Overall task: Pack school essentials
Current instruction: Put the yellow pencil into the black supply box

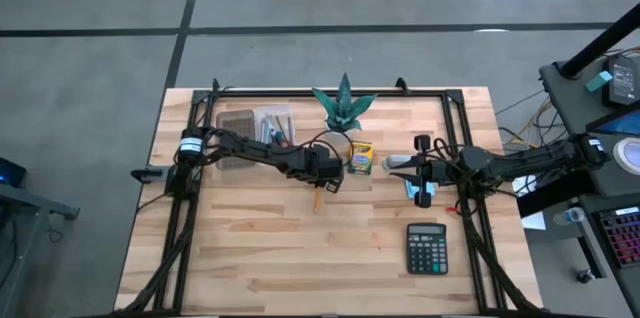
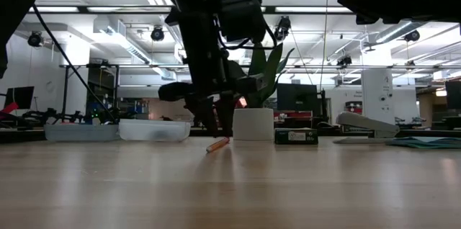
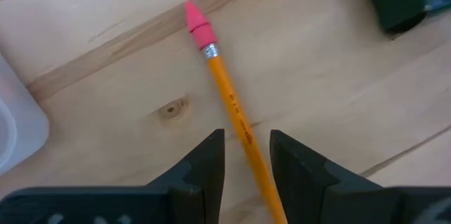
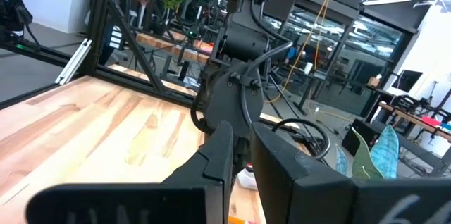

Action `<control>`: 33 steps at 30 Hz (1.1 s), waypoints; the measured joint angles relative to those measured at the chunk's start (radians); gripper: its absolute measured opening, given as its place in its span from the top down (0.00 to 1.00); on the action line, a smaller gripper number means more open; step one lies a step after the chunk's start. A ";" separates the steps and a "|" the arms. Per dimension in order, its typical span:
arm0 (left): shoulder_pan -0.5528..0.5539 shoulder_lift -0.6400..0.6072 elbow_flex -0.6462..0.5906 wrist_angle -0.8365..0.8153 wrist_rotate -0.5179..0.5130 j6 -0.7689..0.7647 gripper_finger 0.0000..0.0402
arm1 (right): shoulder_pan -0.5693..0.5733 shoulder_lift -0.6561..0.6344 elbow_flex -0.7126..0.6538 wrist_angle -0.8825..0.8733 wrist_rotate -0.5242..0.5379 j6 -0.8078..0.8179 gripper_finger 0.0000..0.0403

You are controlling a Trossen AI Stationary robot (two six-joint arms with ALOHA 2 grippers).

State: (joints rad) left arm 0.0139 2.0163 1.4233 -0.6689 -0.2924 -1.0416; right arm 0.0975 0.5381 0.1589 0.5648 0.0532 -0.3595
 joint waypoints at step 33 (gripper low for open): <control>-0.018 0.043 -0.051 0.090 -0.035 -0.026 0.98 | 0.000 -0.001 0.000 -0.006 0.001 -0.008 0.89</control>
State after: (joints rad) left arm -0.0046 2.0591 1.3723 -0.5784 -0.3272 -1.0679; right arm 0.0975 0.5375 0.1589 0.5587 0.0538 -0.3672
